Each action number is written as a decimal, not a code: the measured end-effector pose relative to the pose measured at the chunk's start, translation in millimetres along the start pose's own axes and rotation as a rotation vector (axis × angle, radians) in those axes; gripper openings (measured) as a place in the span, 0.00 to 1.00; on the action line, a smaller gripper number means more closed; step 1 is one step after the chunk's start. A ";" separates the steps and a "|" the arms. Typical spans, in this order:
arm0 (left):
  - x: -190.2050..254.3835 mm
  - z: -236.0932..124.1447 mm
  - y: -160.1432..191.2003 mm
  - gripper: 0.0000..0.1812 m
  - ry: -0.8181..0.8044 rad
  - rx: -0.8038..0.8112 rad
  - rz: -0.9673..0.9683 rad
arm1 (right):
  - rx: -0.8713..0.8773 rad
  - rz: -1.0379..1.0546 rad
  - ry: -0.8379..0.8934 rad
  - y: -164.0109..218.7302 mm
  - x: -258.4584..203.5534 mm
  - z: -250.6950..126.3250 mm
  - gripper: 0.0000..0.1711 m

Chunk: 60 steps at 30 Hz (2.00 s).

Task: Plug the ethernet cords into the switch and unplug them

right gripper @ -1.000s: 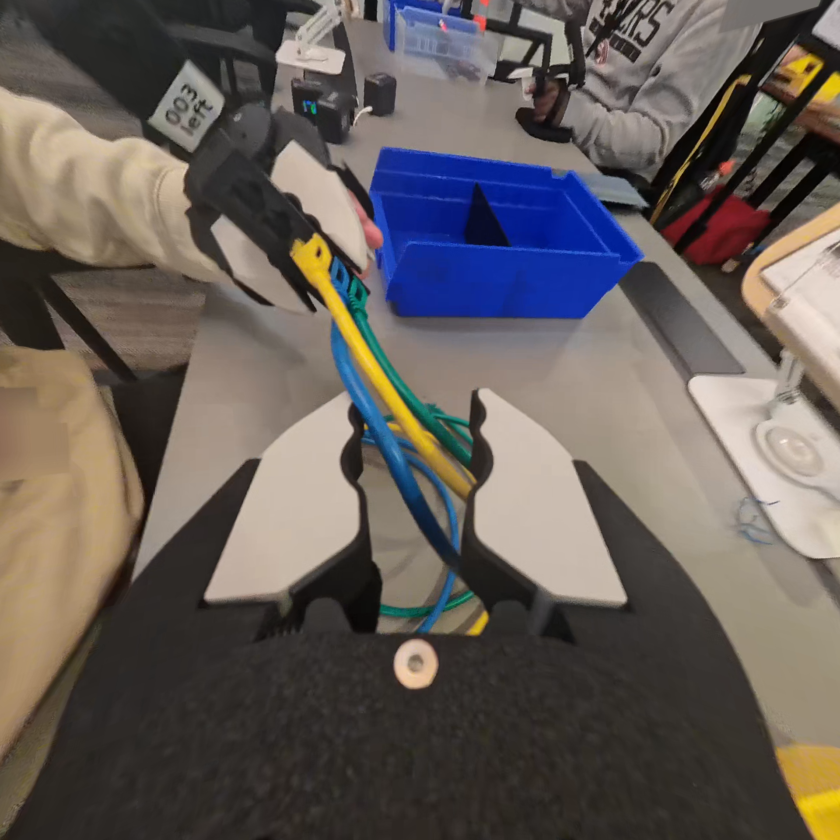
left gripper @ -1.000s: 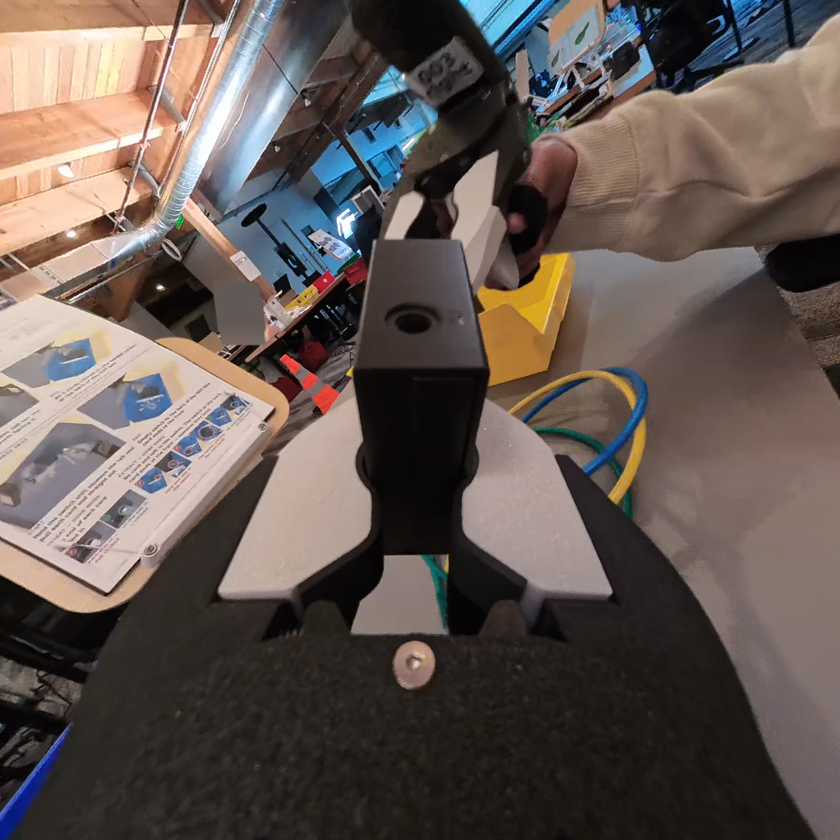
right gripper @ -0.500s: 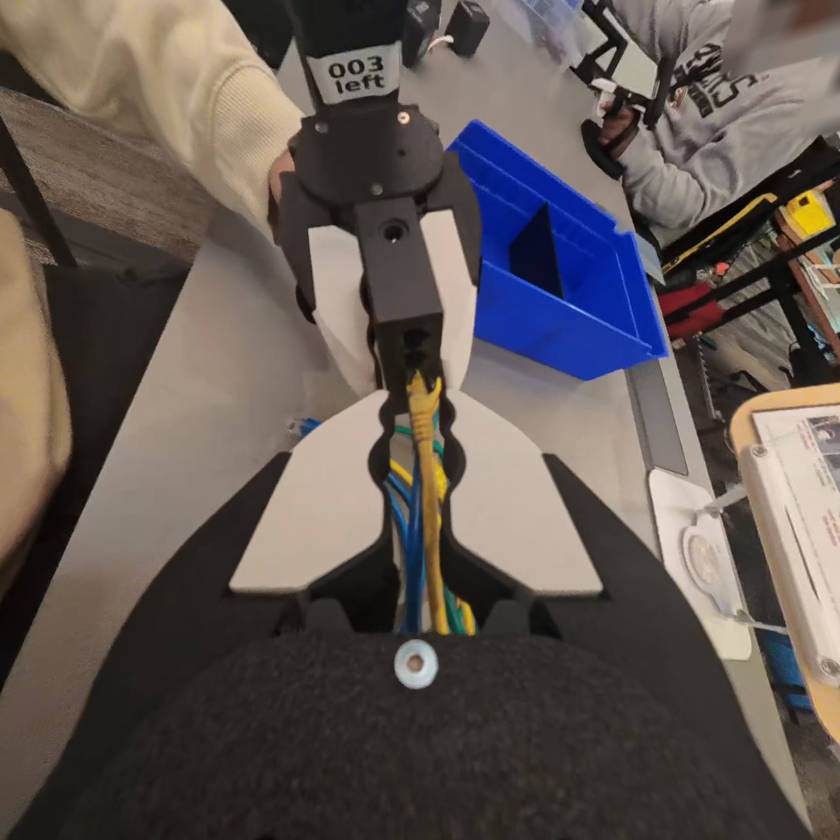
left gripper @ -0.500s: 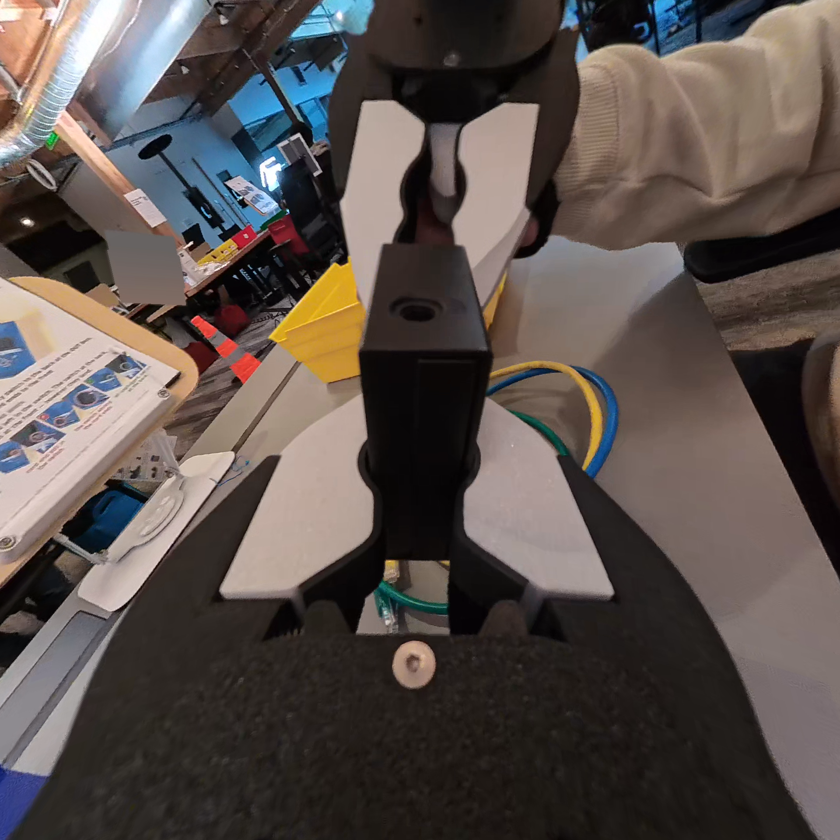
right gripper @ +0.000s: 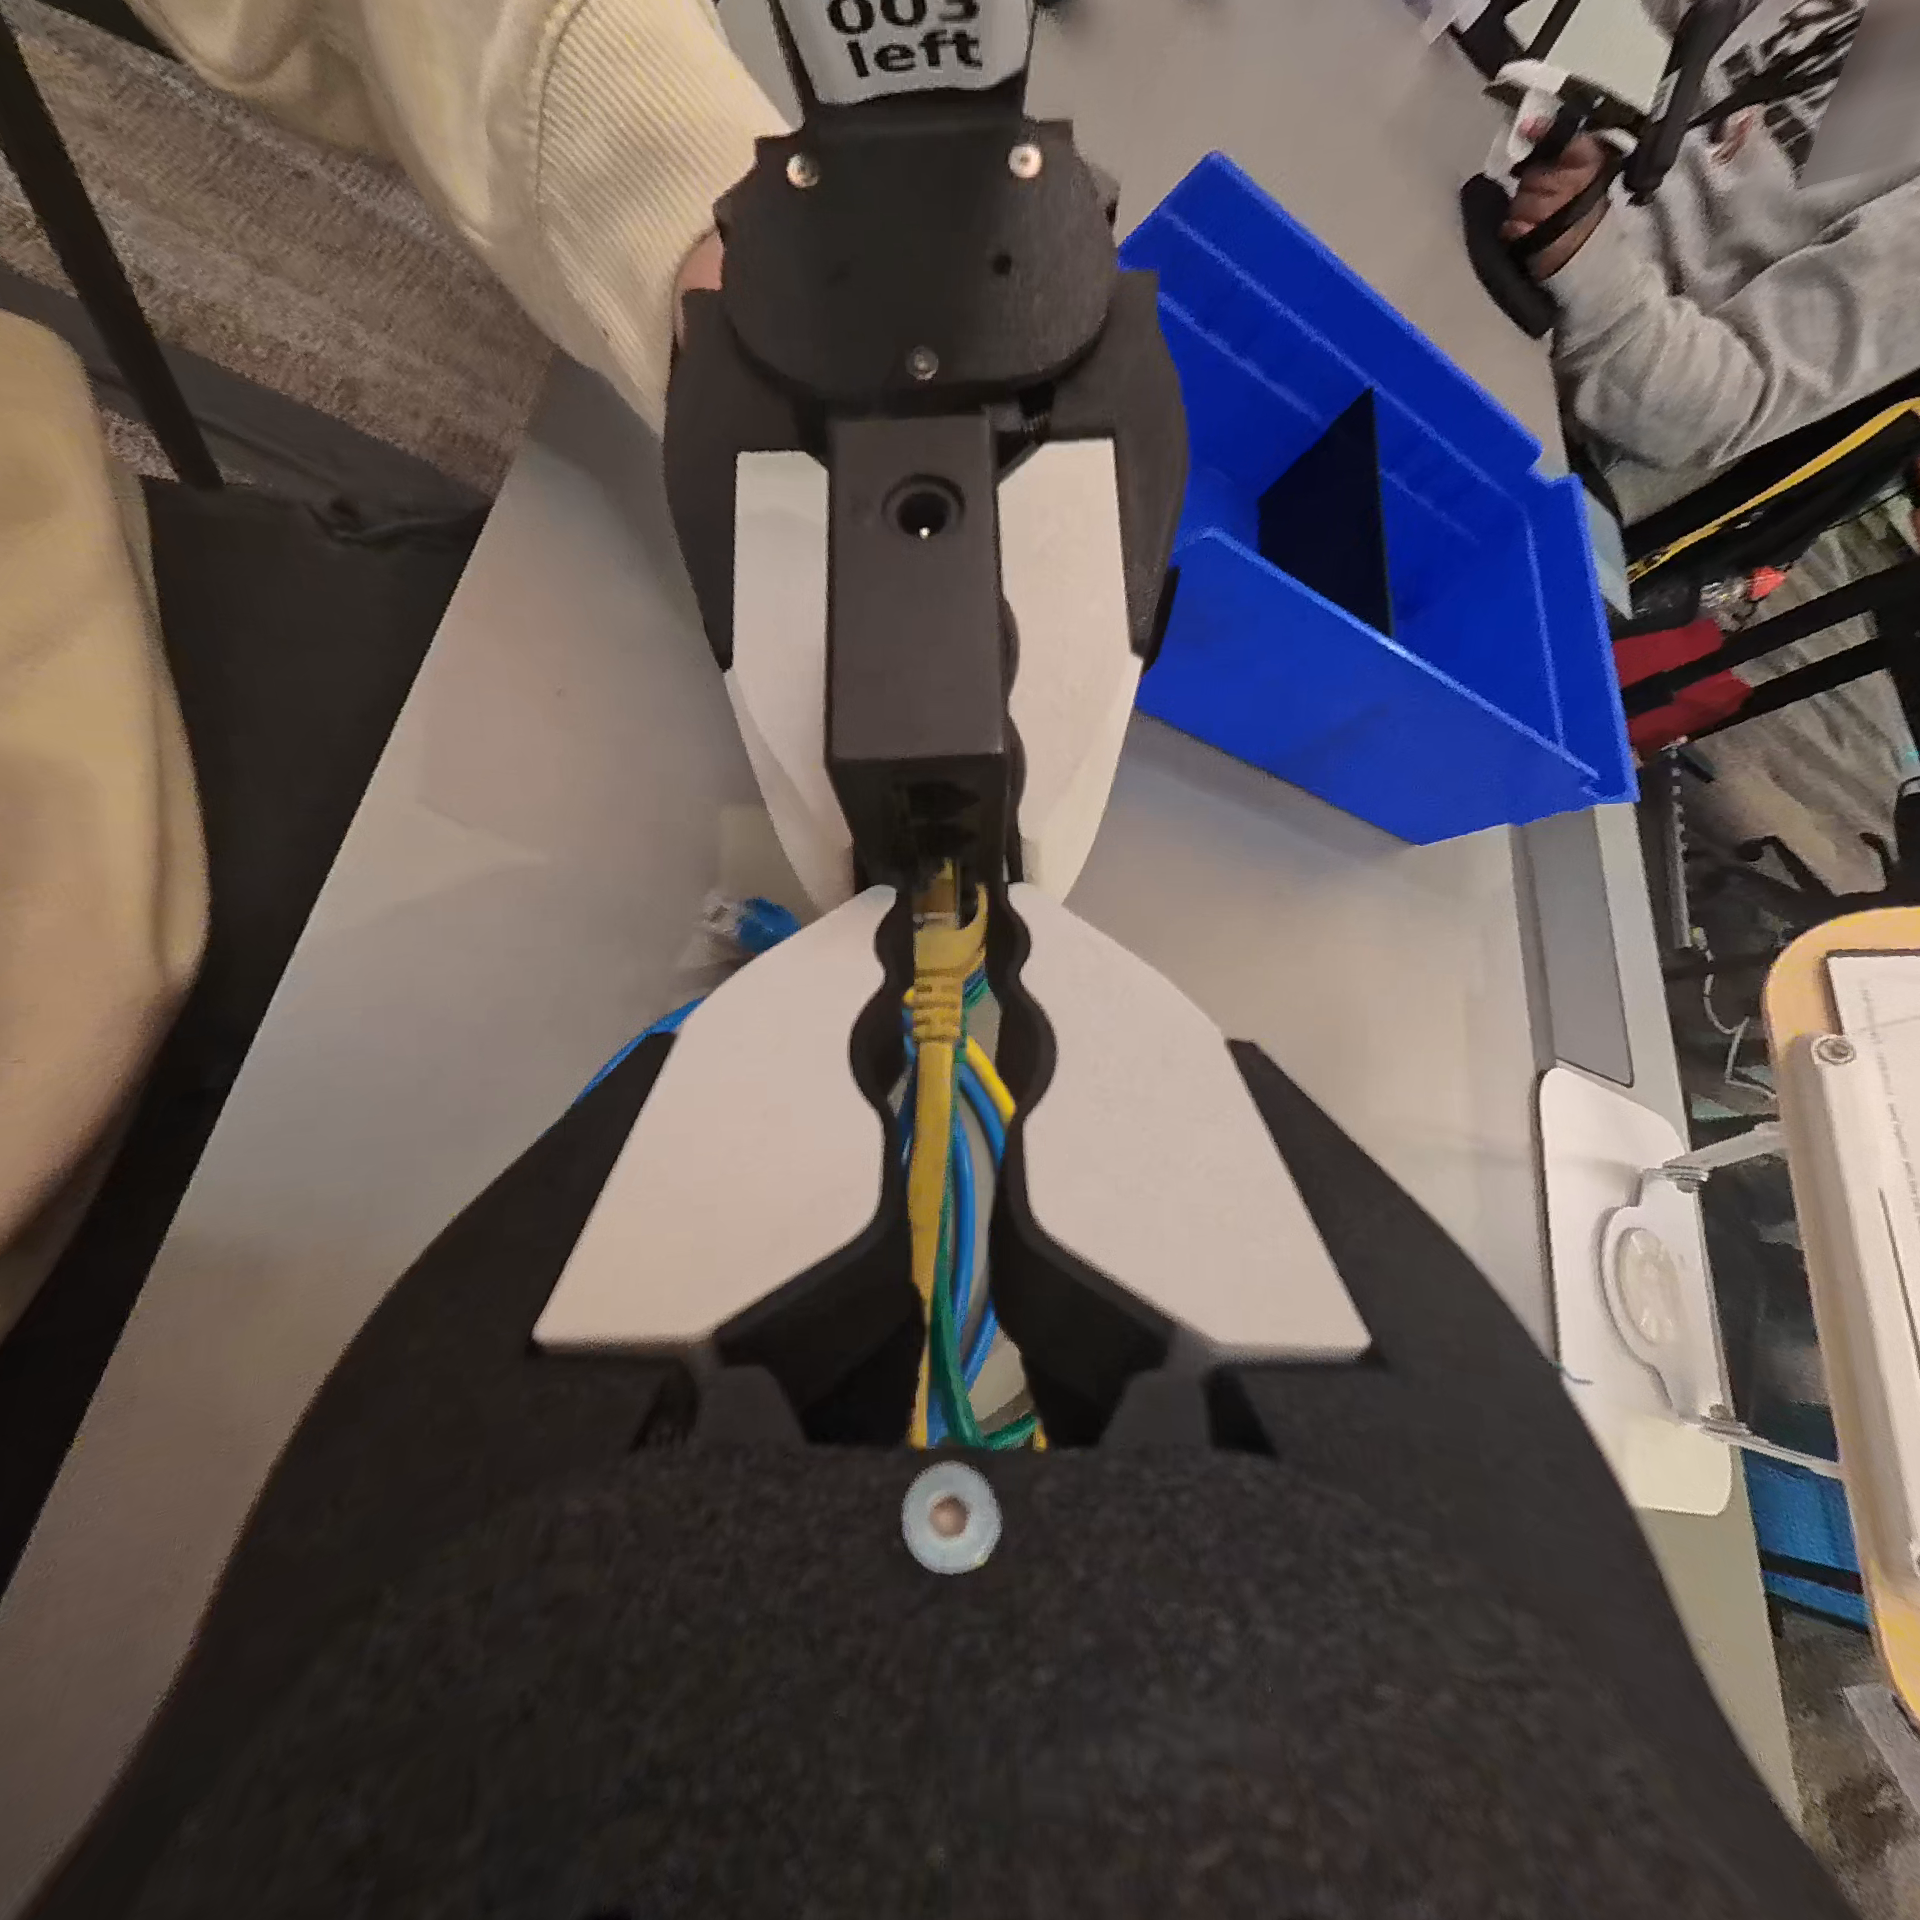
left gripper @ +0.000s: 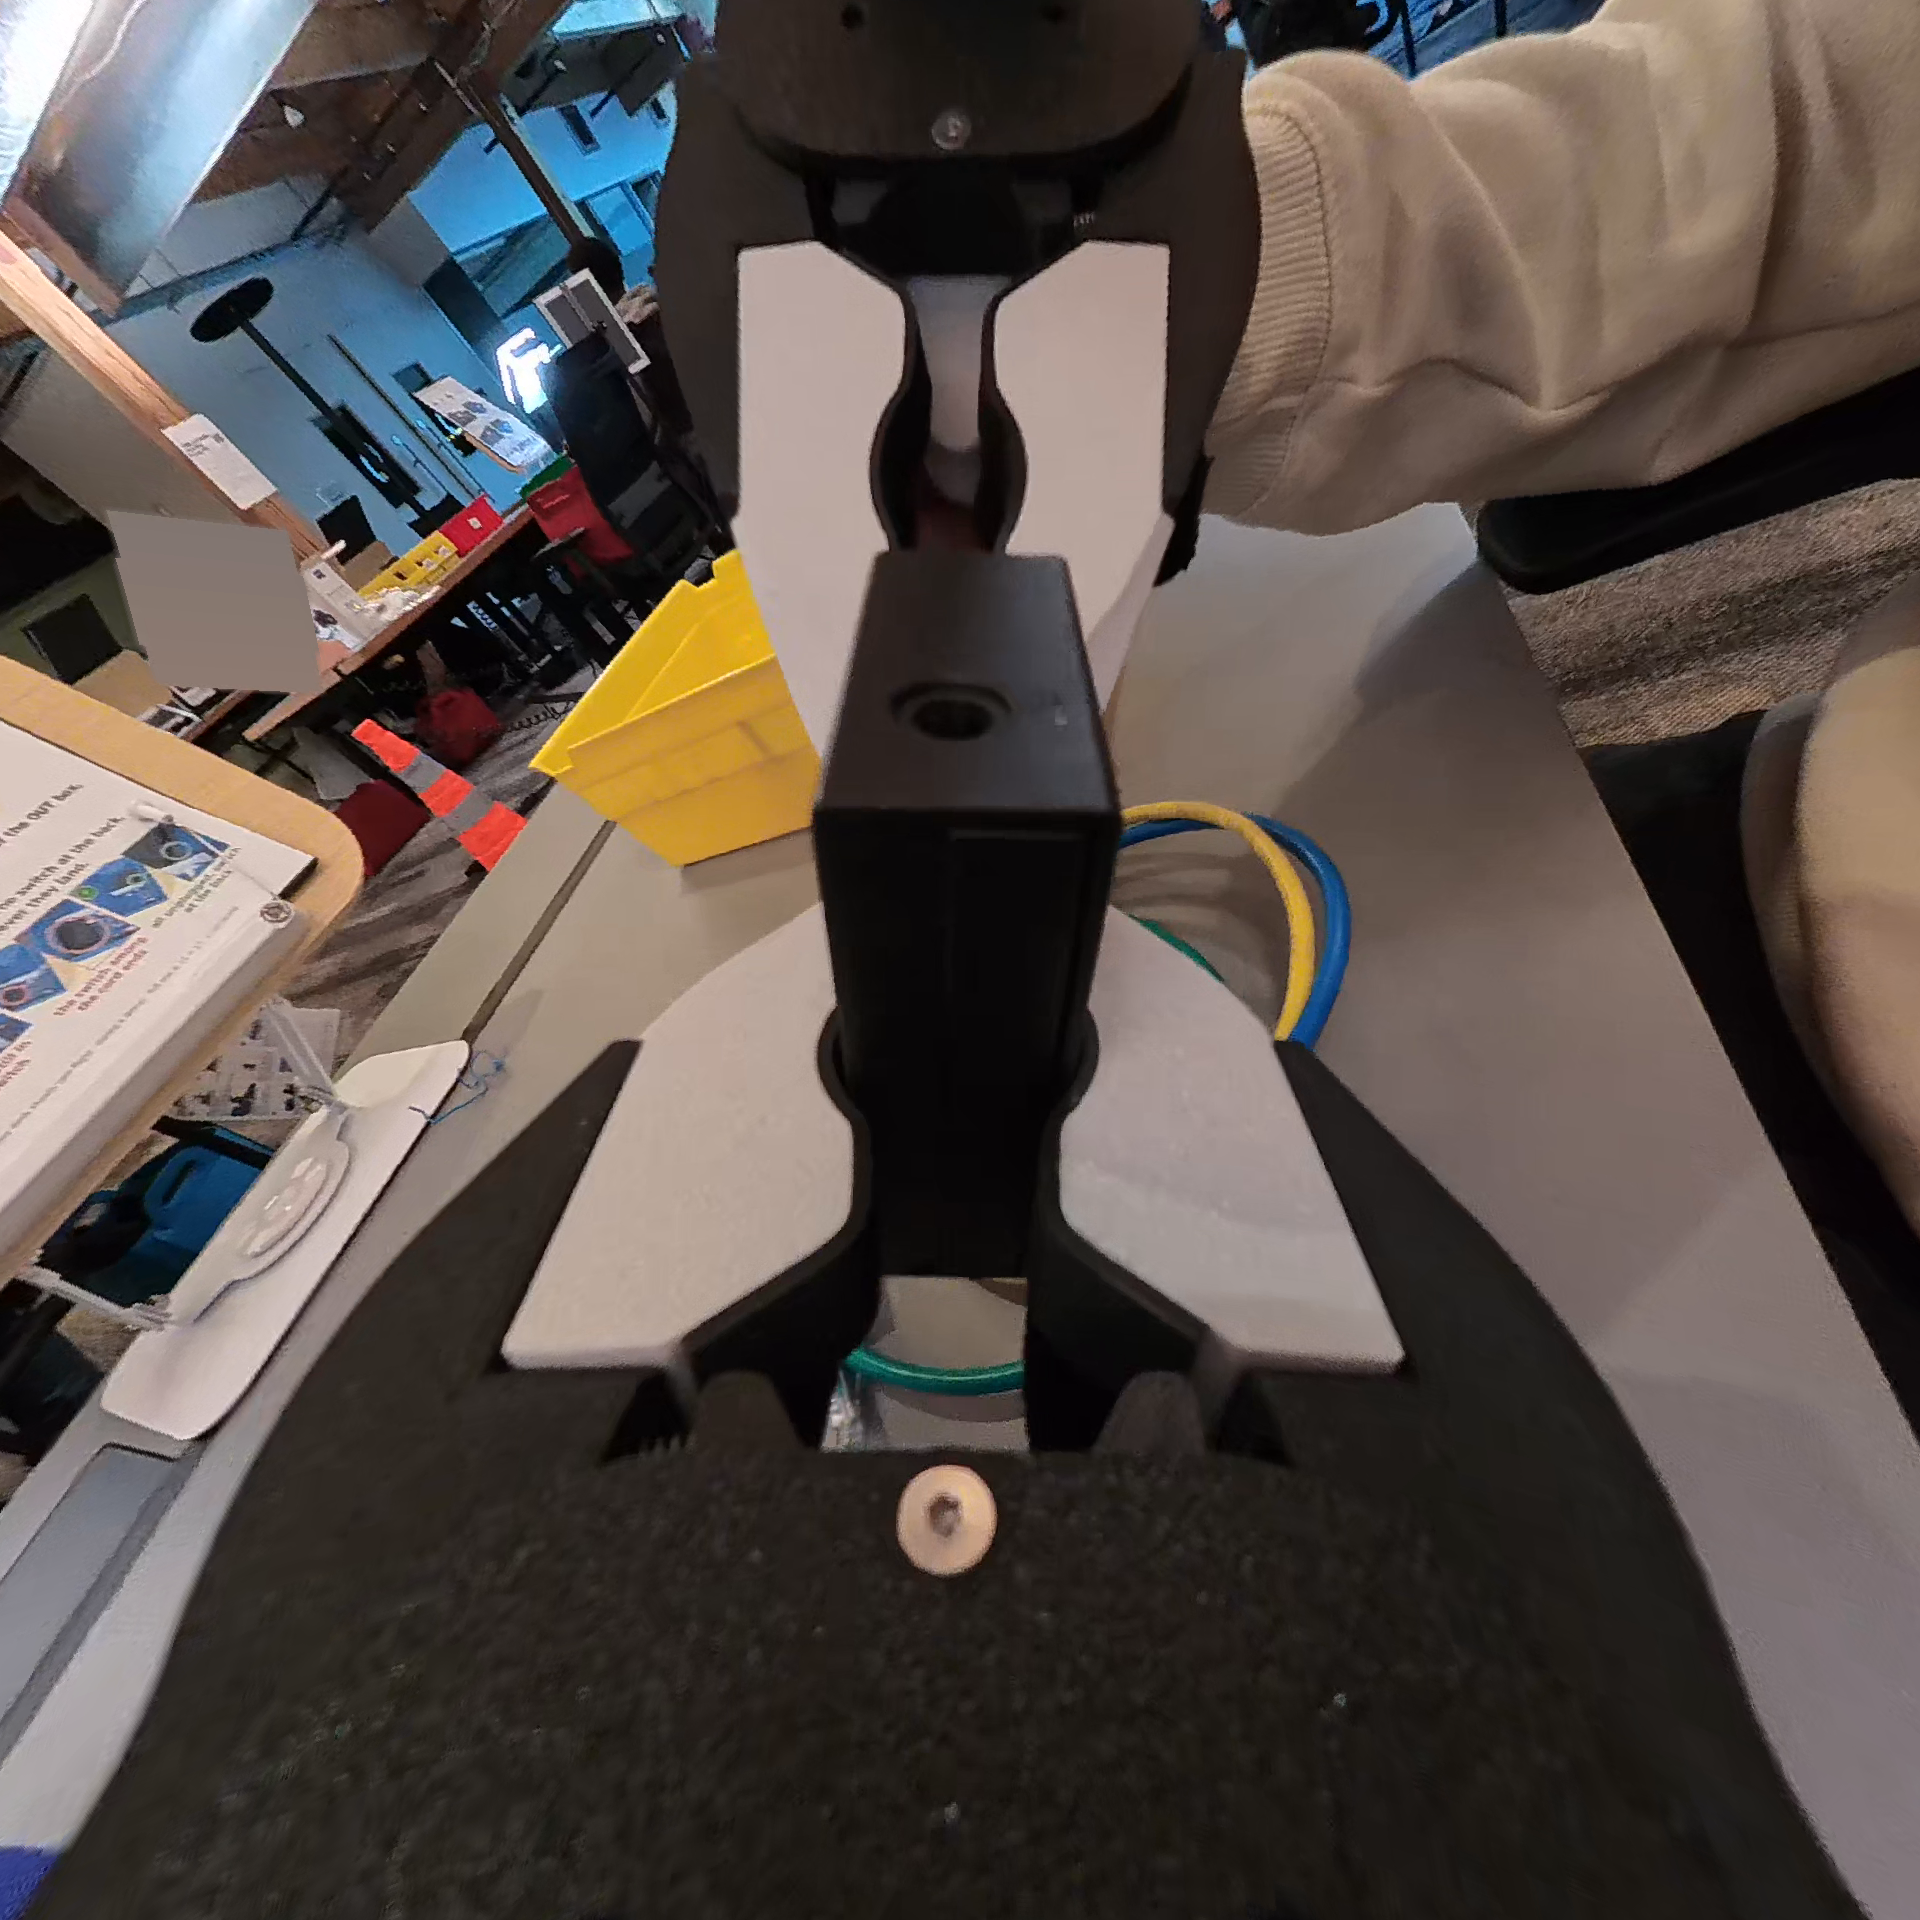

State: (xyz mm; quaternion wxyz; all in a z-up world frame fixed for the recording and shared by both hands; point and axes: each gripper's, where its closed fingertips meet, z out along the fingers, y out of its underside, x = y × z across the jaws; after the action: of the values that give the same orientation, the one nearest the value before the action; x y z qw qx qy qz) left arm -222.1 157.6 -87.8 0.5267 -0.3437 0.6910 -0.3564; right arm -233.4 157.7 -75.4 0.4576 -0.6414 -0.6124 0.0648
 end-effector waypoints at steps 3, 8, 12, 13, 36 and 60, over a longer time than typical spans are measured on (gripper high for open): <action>0.9 1.2 1.7 0.17 0.023 0.002 -0.022 | -0.029 -0.013 -0.003 1.7 -1.3 0.2 0.08; 4.9 2.6 7.0 0.17 0.066 -0.008 -0.027 | -0.029 0.015 -0.026 4.4 -4.4 3.5 0.08; -2.6 0.5 0.5 0.16 0.022 -0.002 0.007 | 0.050 0.107 -0.032 -1.2 2.0 1.5 0.08; -4.2 1.1 -1.9 0.17 -0.003 -0.012 0.048 | 0.064 0.129 -0.047 -2.0 2.7 -1.1 0.08; 1.8 4.7 6.4 0.16 -0.172 -0.257 0.698 | 0.053 0.376 -0.366 30.5 -22.0 -12.1 0.06; 7.4 8.5 -14.6 0.17 -0.166 -0.152 0.545 | 0.113 0.367 -0.434 24.1 -20.8 -32.4 0.03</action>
State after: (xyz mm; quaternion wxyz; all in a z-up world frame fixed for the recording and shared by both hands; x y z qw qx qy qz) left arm -214.0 142.7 -80.5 0.6304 -0.2120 0.7371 -0.1198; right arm -200.1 127.7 -82.9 0.3317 -0.6860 -0.5651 0.3163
